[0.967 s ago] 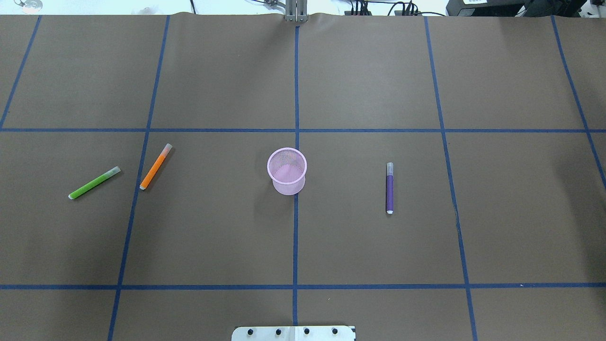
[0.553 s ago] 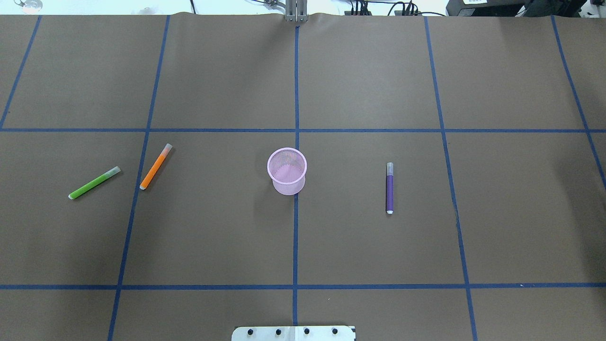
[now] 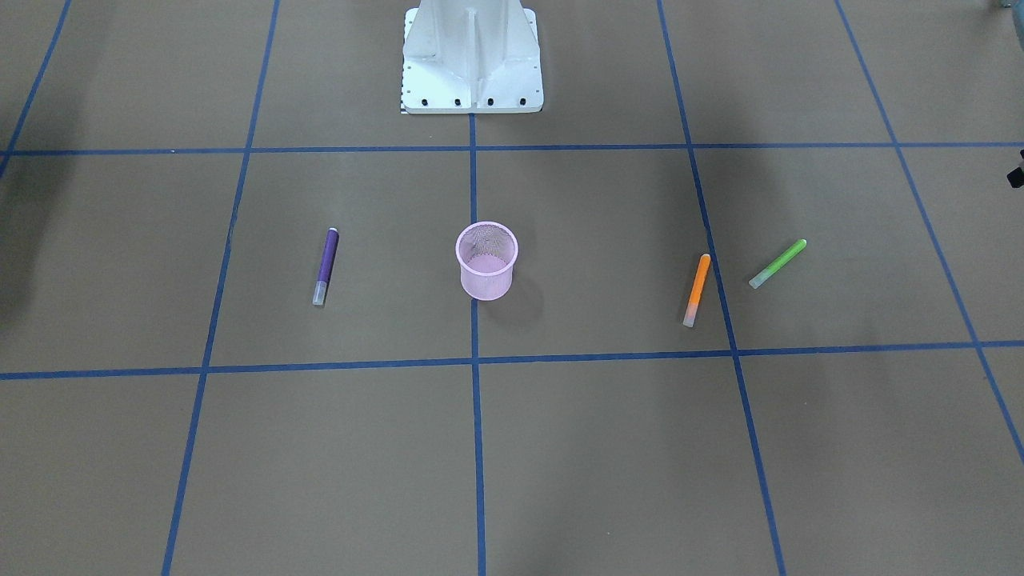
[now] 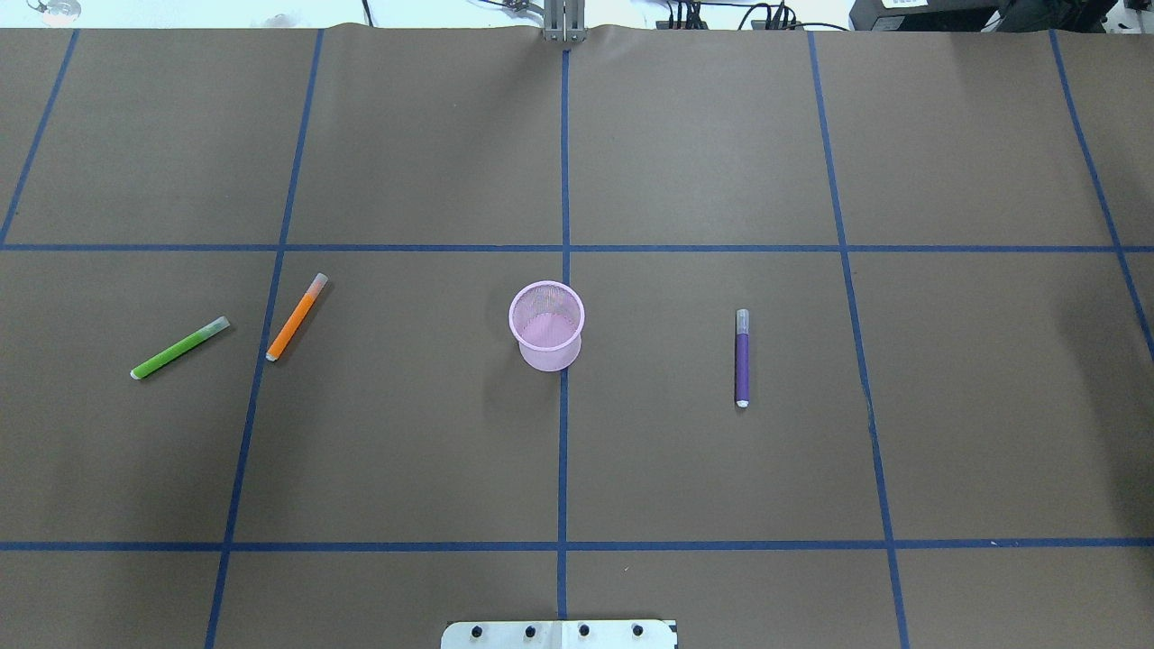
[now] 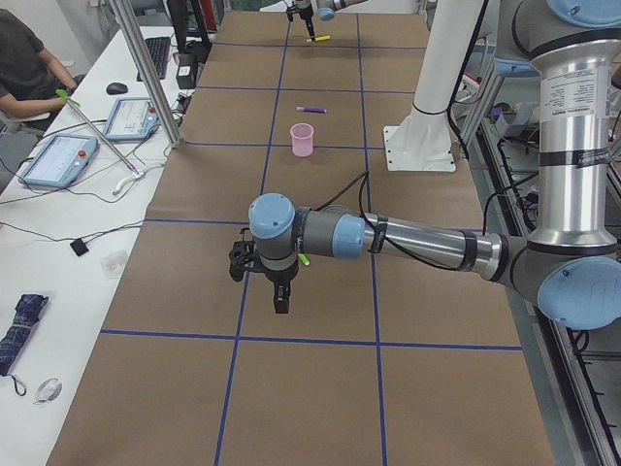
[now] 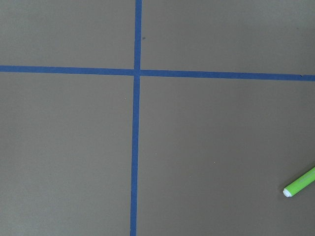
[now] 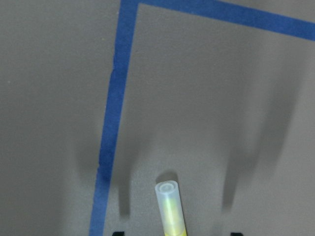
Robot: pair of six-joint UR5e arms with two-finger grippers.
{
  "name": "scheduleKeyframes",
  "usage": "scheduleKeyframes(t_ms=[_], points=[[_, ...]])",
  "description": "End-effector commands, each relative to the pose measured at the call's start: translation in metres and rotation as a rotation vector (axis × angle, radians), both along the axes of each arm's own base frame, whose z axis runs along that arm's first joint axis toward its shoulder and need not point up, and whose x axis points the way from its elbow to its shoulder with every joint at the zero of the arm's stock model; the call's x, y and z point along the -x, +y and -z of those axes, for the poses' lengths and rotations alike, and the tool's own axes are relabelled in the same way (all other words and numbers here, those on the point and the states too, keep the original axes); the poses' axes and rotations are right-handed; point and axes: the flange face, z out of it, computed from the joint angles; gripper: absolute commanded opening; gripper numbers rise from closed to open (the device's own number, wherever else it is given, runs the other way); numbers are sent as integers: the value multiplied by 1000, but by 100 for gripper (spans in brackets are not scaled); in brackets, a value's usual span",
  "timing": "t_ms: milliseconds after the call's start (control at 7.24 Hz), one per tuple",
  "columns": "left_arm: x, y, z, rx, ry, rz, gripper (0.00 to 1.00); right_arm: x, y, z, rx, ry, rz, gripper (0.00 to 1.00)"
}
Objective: Collect pens into pen holder
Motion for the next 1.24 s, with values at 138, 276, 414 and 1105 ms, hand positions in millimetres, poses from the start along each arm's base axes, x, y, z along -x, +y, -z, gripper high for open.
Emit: scheduleKeyframes(t_ms=[138,276,414,1105], points=[[0,0,1,-1,0,0,100,2,2,-3,2,0,11,70],[0,-1,1,-3,0,0,100,3,2,-3,3,-3,13,69],[0,-1,1,-3,0,0,100,3,3,-4,6,-3,14,66],[0,-1,4,-9,-1,0,100,2,7,-10,13,-3,21,55]])
